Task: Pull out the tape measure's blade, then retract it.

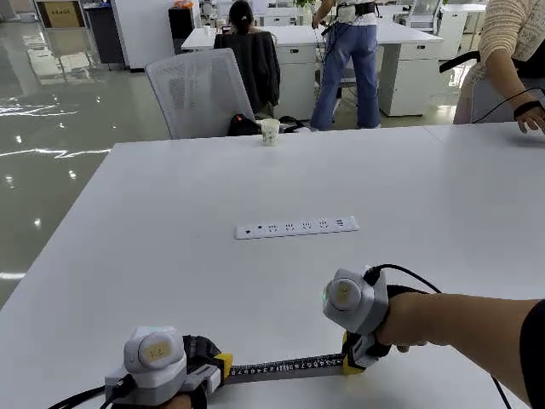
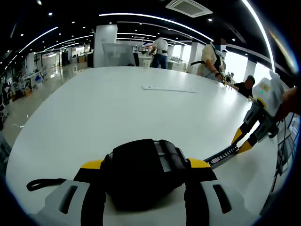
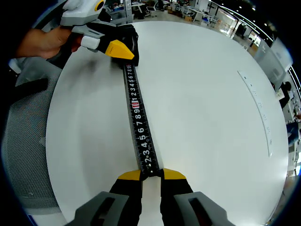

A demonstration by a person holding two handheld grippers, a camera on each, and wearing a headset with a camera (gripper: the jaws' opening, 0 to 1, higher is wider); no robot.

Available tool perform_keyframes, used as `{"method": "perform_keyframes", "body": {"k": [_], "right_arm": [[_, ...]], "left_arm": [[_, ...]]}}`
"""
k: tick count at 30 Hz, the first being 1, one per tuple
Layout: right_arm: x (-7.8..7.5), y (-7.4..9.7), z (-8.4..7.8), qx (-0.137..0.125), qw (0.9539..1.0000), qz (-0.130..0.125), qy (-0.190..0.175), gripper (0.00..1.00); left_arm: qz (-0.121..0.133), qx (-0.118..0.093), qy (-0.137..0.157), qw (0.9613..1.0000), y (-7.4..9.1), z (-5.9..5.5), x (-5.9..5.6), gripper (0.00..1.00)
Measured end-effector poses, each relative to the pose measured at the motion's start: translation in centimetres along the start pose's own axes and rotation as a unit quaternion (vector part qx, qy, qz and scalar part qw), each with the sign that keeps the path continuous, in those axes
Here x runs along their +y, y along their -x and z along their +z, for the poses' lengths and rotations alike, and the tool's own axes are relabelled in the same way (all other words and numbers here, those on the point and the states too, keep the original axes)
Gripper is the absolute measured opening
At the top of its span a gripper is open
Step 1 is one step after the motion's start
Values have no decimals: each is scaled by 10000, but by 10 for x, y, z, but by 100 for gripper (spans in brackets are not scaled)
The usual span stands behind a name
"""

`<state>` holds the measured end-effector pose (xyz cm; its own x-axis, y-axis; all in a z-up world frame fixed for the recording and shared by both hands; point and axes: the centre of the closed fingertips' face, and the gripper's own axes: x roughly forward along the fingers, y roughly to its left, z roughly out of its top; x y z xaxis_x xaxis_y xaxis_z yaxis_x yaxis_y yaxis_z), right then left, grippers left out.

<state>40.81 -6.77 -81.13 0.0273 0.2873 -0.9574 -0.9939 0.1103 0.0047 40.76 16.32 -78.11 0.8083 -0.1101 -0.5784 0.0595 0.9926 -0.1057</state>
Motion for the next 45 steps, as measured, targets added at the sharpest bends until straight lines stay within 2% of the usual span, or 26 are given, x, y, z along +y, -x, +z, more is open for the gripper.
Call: {"method": "perform_keyframes", "body": {"k": [45], "right_arm": [[3,-5,14,7,10000,17,19,11]], "left_arm": [[-41,46,-2,10000,0,-1,0,63]]}}
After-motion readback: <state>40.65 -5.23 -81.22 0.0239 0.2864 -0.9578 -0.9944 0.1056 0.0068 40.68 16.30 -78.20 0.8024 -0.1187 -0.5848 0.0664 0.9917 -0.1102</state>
